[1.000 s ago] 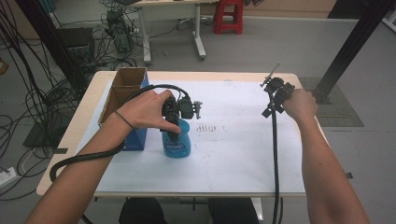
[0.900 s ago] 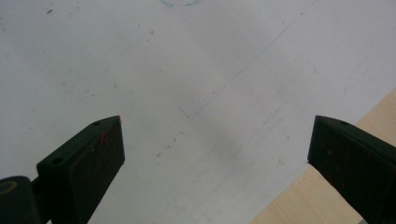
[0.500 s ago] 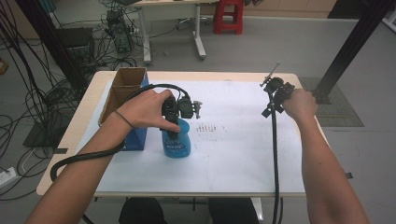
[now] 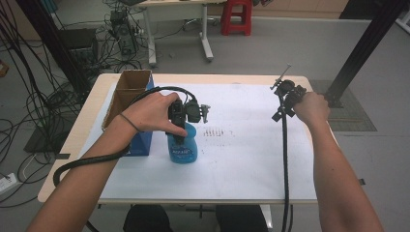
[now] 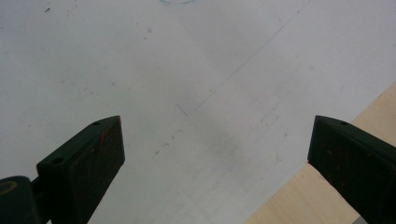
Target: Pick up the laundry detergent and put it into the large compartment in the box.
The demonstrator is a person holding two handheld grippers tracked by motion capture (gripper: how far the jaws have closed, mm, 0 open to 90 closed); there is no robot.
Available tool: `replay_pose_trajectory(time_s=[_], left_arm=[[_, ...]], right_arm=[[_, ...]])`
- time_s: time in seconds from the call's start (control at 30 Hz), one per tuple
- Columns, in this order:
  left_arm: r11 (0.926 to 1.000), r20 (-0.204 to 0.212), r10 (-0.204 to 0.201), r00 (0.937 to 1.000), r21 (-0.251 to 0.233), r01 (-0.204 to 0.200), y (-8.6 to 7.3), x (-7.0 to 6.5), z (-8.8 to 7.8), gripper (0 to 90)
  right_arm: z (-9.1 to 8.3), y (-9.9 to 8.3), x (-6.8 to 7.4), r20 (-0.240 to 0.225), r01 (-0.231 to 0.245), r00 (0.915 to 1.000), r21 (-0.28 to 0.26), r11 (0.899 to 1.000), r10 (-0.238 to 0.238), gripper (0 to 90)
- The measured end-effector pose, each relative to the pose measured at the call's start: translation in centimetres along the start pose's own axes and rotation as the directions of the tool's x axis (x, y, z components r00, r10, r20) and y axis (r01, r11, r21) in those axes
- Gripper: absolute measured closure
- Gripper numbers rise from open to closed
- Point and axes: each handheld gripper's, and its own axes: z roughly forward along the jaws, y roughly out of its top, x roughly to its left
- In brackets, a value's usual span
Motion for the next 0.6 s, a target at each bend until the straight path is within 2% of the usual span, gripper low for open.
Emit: replay_pose_trajectory(time_s=[0.6], left_arm=[[1.0,0.005,-0.005,1.0,-0.006,0.005,-0.19,0.12,0.03,36.6]], right_arm=[[-0.01,0.29,0.18,-0.004,0.0,1.0,0.0,1.0,0.0,3.5]])
